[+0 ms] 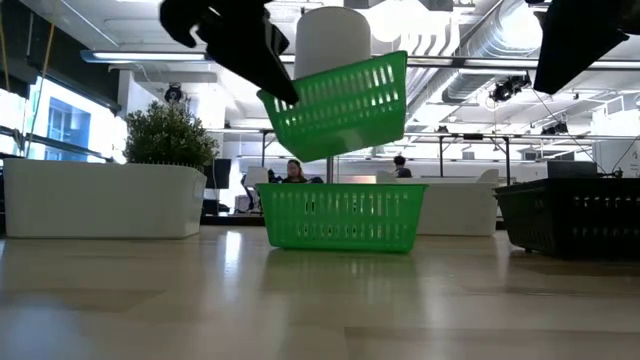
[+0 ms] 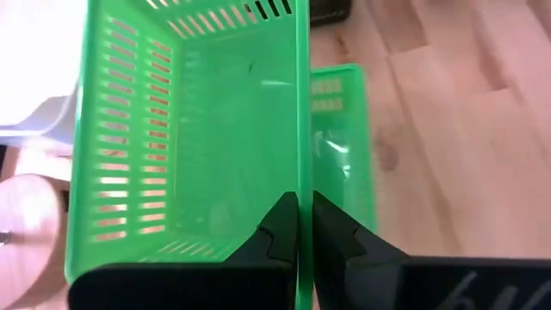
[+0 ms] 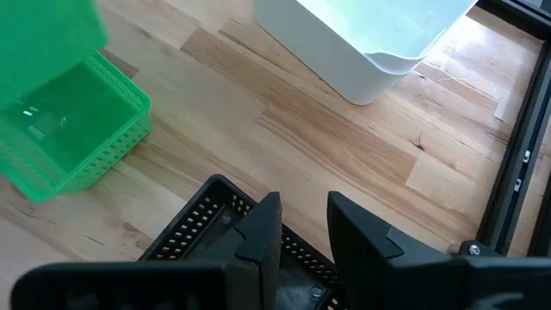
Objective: Stack baskets by color
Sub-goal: Stack the top green bin on top of the middle green bin
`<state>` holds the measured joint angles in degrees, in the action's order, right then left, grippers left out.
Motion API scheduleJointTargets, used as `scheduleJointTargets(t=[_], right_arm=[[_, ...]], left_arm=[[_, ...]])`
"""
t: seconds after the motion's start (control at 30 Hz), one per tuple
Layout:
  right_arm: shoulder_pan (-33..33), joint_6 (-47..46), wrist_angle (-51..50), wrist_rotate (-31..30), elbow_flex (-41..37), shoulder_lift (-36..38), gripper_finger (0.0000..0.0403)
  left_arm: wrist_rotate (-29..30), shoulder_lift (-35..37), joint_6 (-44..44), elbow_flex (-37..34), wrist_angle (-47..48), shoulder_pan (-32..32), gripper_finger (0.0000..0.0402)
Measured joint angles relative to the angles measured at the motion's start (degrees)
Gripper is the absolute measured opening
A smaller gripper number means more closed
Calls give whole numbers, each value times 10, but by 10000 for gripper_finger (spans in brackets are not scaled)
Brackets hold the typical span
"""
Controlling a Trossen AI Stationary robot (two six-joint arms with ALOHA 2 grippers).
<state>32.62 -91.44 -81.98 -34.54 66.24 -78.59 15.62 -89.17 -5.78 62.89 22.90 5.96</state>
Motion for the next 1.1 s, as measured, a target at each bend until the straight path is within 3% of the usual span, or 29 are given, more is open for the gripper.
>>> scheduleJointTargets(t=[0.23, 0.37, 1.1], right_arm=[[0, 0, 4, -4, 0, 0, 83], [0, 0, 9, -11, 0, 0, 83], [0, 0, 23, -3, 0, -10, 83]], left_arm=[[46, -3, 61, 0, -4, 42, 0], [34, -3, 99, 0, -8, 47, 0], [15, -63, 95, 0, -30, 46, 0]])
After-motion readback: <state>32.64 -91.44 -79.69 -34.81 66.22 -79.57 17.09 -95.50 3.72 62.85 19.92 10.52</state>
